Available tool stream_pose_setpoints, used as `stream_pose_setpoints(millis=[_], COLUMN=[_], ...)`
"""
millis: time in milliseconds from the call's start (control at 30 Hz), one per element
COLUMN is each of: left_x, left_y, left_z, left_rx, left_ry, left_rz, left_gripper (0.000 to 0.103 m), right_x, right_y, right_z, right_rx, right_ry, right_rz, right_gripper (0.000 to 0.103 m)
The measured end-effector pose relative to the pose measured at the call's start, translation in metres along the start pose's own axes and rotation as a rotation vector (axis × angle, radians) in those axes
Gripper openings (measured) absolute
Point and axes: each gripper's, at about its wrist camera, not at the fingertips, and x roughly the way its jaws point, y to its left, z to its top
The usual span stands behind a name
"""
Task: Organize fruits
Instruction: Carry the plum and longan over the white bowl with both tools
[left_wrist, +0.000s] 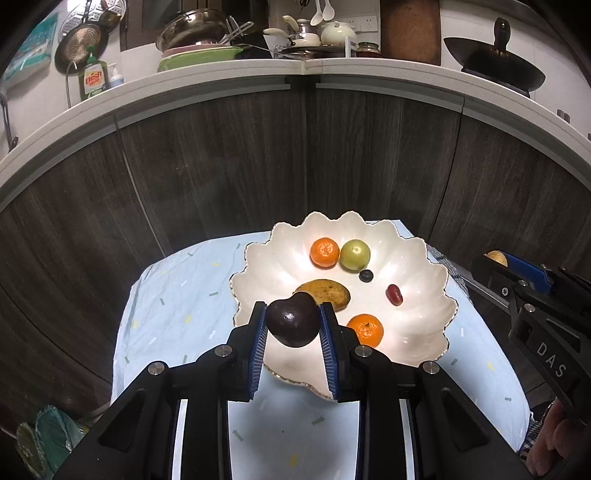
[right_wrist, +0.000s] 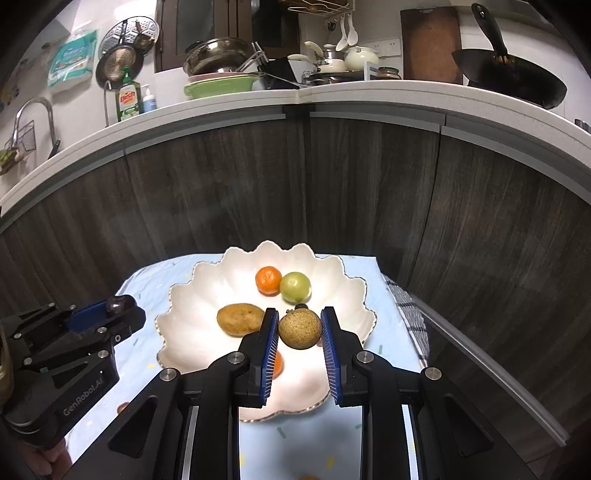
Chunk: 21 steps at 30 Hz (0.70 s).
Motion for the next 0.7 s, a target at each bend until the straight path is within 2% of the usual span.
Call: stream_pose_setpoints(millis=[700], left_x=[0.05], left_y=[-0.004], left_z=[0.007], left_rx=[0.003], left_ry=[0.051], left_rz=[-0.003], left_gripper=[0.028], right_x=[0.041], right_y=[-0.015], right_z=[0.007], right_rx=[0.053], right_ry=[0.042], right_rz=[-0.017], right_gripper=[0.025])
